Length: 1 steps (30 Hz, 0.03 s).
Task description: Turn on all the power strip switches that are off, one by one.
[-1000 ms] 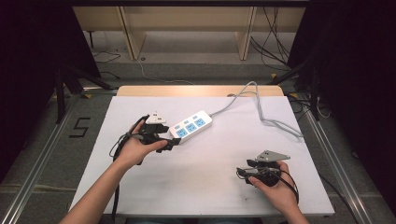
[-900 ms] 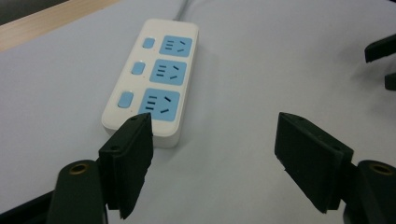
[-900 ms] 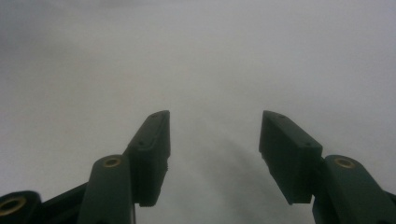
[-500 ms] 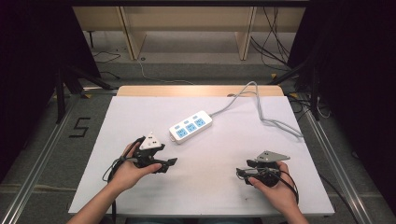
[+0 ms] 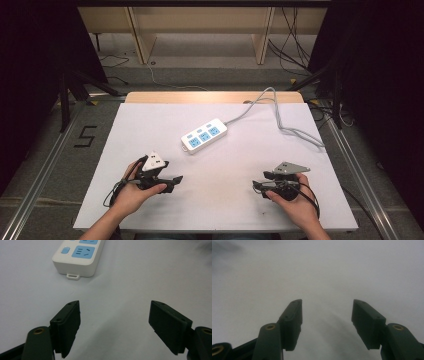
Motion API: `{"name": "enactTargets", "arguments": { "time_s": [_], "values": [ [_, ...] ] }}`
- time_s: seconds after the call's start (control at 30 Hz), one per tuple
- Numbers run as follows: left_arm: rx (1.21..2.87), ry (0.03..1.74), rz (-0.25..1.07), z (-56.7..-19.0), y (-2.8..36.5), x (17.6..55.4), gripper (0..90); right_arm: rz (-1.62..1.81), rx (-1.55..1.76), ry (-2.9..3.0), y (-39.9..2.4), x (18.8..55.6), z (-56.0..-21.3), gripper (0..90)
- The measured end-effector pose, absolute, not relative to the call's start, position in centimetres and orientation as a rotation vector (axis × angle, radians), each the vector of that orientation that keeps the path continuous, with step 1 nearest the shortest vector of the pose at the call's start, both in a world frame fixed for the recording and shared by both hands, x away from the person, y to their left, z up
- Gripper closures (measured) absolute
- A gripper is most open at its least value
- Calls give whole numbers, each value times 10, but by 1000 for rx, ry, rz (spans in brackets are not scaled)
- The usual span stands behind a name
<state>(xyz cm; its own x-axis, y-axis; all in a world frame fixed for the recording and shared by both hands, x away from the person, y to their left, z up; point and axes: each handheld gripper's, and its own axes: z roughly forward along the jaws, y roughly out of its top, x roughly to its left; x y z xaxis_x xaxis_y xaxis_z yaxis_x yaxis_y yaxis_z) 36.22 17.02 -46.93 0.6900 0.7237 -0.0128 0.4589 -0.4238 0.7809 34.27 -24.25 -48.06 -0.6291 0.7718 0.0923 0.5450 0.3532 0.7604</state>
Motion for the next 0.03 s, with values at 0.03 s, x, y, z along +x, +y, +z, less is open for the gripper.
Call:
{"name": "enactTargets", "arguments": {
  "time_s": [0.03],
  "values": [
    [2099,911,428,-471,172,364,244,1148,1173,2338,-242,342,-481,428]
  ]
}}
